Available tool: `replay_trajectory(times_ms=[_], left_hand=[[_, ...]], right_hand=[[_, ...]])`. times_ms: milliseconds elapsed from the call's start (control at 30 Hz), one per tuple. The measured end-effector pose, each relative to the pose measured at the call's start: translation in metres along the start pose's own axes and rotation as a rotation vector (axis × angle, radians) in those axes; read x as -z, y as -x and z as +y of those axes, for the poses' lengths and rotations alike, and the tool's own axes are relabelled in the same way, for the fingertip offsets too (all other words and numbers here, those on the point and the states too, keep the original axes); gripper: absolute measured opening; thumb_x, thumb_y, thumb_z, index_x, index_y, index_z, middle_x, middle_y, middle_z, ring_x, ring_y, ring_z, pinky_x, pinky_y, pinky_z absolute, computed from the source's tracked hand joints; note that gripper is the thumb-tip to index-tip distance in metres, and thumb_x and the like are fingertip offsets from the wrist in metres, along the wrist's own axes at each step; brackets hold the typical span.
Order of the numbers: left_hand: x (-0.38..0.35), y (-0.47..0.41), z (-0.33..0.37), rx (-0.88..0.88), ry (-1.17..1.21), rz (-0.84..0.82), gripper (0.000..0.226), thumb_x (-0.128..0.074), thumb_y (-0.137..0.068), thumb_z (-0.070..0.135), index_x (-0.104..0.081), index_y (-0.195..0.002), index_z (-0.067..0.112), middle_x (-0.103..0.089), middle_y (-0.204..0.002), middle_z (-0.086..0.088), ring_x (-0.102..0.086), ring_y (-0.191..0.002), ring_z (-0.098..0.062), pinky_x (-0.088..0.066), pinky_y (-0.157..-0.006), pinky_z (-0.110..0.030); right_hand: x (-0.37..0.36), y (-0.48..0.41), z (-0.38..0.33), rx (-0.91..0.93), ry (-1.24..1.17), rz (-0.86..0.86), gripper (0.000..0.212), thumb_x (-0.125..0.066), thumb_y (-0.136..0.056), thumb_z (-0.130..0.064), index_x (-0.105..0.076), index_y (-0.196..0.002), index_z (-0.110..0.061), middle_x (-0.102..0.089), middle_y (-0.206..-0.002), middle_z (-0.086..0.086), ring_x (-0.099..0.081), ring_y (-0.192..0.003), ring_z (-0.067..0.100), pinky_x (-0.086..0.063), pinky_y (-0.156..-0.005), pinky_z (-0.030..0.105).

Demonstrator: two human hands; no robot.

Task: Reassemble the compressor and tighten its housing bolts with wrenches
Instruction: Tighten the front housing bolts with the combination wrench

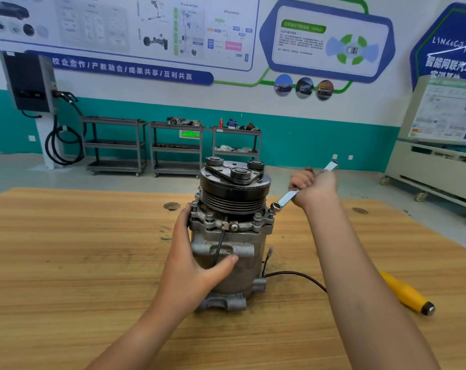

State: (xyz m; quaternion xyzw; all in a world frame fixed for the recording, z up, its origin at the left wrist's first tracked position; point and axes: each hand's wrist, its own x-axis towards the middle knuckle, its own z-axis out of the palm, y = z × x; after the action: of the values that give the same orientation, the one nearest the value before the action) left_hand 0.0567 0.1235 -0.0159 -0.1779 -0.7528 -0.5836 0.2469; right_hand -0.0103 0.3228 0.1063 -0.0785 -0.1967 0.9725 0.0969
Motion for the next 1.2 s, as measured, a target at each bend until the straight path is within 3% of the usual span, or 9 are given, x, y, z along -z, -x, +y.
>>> replay_trajectory(times_ms=[200, 333, 500, 667, 800, 867, 967, 1067, 1200], left_hand=[[0.0, 0.0, -0.001, 0.018, 0.0, -0.017, 0.101, -0.078, -0.059, 0.038, -0.022, -0.143, 0.033, -0.039, -0.138, 0.021, -0.036, -0.123, 0.01, -0.029, -0.09, 0.005], [0.0, 0.001, -0.002, 0.017, -0.023, -0.014, 0.101, -0.079, -0.061, 0.037, -0.02, -0.143, 0.034, -0.038, -0.14, 0.019, -0.034, -0.125, 0.009, -0.03, -0.089, 0.004], [-0.001, 0.0, -0.003, 0.024, -0.024, -0.012, 0.101, -0.079, -0.062, 0.034, -0.019, -0.143, 0.034, -0.037, -0.141, 0.017, -0.034, -0.127, 0.006, -0.03, -0.089, 0.005], [-0.002, 0.001, -0.003, 0.018, -0.013, -0.002, 0.098, -0.08, -0.063, 0.031, -0.019, -0.141, 0.038, -0.039, -0.138, 0.019, -0.035, -0.121, 0.011, -0.03, -0.087, 0.006], [-0.003, 0.002, -0.002, 0.018, -0.006, 0.004, 0.097, -0.079, -0.064, 0.031, -0.02, -0.14, 0.038, -0.039, -0.138, 0.02, -0.036, -0.123, 0.009, -0.034, -0.091, -0.003], [-0.003, 0.002, -0.001, 0.019, -0.004, 0.003, 0.096, -0.08, -0.065, 0.03, -0.019, -0.139, 0.042, -0.039, -0.135, 0.024, -0.037, -0.12, 0.012, -0.036, -0.092, -0.007], [-0.003, 0.003, 0.001, 0.002, 0.013, 0.01, 0.092, -0.08, -0.065, 0.028, -0.018, -0.128, 0.053, -0.036, -0.128, 0.036, -0.035, -0.114, 0.024, -0.035, -0.084, 0.004], [-0.003, 0.003, 0.001, -0.004, 0.019, 0.018, 0.091, -0.079, -0.064, 0.03, -0.019, -0.128, 0.053, -0.036, -0.126, 0.038, -0.035, -0.114, 0.025, -0.032, -0.085, 0.005], [-0.003, 0.002, 0.001, -0.018, 0.012, 0.019, 0.093, -0.08, -0.063, 0.029, -0.018, -0.128, 0.052, -0.033, -0.127, 0.038, -0.035, -0.115, 0.023, -0.028, -0.086, 0.007]], right_hand=[[-0.008, -0.009, 0.014, -0.039, 0.184, 0.041, 0.039, -0.025, -0.102, -0.027, -0.035, -0.067, -0.013, -0.021, -0.031, -0.005, -0.016, -0.021, 0.007, -0.013, -0.024, 0.016], [-0.013, -0.011, 0.019, -0.083, 0.309, 0.018, 0.036, -0.029, -0.102, -0.016, -0.033, -0.066, -0.013, -0.02, -0.03, -0.005, -0.017, -0.021, 0.006, -0.014, -0.023, 0.015], [0.002, -0.008, 0.018, -0.08, 0.124, 0.044, 0.036, -0.032, -0.098, -0.007, -0.03, -0.063, -0.015, -0.021, -0.031, -0.005, -0.019, -0.02, 0.007, -0.017, -0.024, 0.015], [0.012, 0.009, 0.014, 0.276, 0.094, 0.18, 0.029, -0.02, -0.093, 0.001, -0.038, -0.074, -0.009, -0.026, -0.052, 0.0, -0.023, -0.024, 0.007, -0.022, -0.03, 0.015], [0.02, 0.035, 0.021, 0.652, 0.18, 0.203, 0.02, -0.028, -0.101, -0.011, -0.04, -0.086, -0.016, -0.031, -0.058, 0.0, -0.033, -0.035, 0.006, -0.035, -0.038, 0.017], [0.027, 0.052, 0.029, 0.826, 0.199, 0.155, 0.016, -0.031, -0.101, -0.012, -0.039, -0.089, -0.02, -0.035, -0.06, 0.0, -0.038, -0.042, 0.006, -0.042, -0.044, 0.021], [0.042, 0.074, 0.049, 1.047, 0.207, 0.011, 0.014, -0.033, -0.098, -0.007, -0.037, -0.097, -0.021, -0.042, -0.061, -0.004, -0.044, -0.052, 0.008, -0.049, -0.058, 0.026], [0.052, 0.085, 0.073, 1.326, 0.355, -0.144, 0.02, -0.034, -0.093, -0.007, -0.033, -0.106, -0.023, -0.052, -0.066, -0.011, -0.049, -0.064, 0.009, -0.05, -0.071, 0.03], [0.062, 0.082, 0.091, 1.62, 0.666, -0.32, 0.038, -0.033, -0.094, -0.008, -0.028, -0.128, -0.025, -0.053, -0.083, -0.004, -0.048, -0.075, 0.002, -0.045, -0.078, 0.018]])
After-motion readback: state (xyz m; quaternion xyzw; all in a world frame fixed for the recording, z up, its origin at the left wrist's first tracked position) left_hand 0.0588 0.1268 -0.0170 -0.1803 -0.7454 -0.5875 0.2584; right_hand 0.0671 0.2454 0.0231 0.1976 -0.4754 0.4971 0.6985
